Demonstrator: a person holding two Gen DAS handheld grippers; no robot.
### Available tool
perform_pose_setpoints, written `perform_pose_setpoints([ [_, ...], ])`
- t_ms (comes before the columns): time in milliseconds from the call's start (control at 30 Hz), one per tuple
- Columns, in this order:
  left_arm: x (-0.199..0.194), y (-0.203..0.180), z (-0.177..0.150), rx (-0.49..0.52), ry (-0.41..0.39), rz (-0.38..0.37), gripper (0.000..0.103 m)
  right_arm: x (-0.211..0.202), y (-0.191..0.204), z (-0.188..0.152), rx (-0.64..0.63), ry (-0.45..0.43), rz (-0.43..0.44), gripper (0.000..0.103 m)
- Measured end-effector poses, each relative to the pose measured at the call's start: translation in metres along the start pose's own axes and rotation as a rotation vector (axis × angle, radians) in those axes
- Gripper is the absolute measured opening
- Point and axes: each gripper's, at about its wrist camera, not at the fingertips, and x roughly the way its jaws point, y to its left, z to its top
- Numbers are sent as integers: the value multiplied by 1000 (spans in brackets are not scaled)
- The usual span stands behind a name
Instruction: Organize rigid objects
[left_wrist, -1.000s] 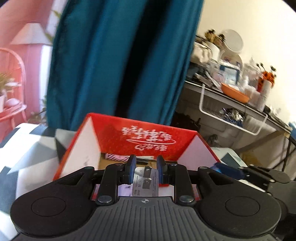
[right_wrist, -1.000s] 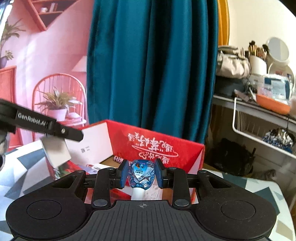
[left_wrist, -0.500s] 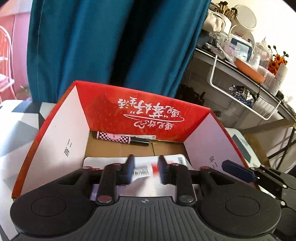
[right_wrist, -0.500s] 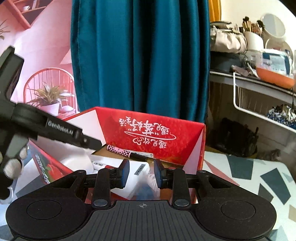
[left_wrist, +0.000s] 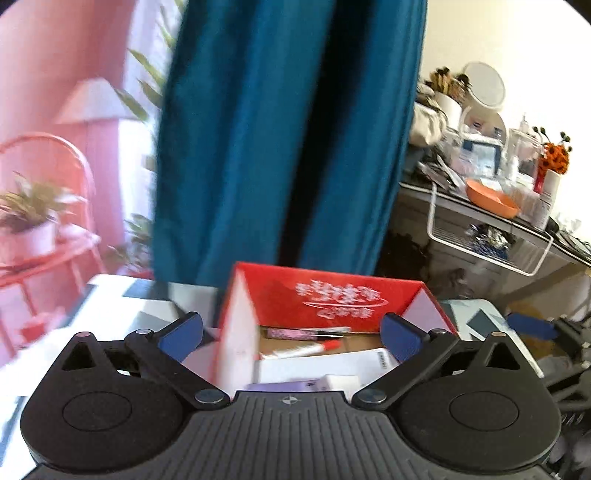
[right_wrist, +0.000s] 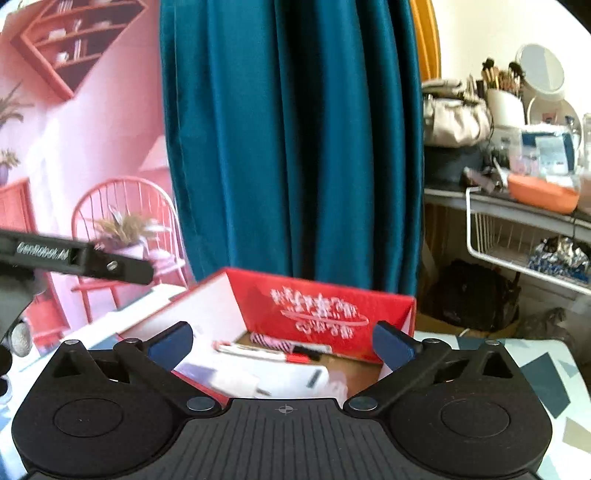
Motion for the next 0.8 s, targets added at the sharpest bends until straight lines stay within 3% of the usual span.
perform_pose_setpoints([
  [233,-104,12,0,-22,-82,135,103,-69,40,37,2,-63,9,103],
  [400,-164,-5,-11,54,-145,288,103,-116,63,47,-13,-90,22,103],
  [667,-224,-22,-31,70,-160,375,103,-168,93,37,-36,-43,41,103],
  [800,-231,-17,-38,4,-120,376,103,-179,105,28,-49,-13,25,103],
])
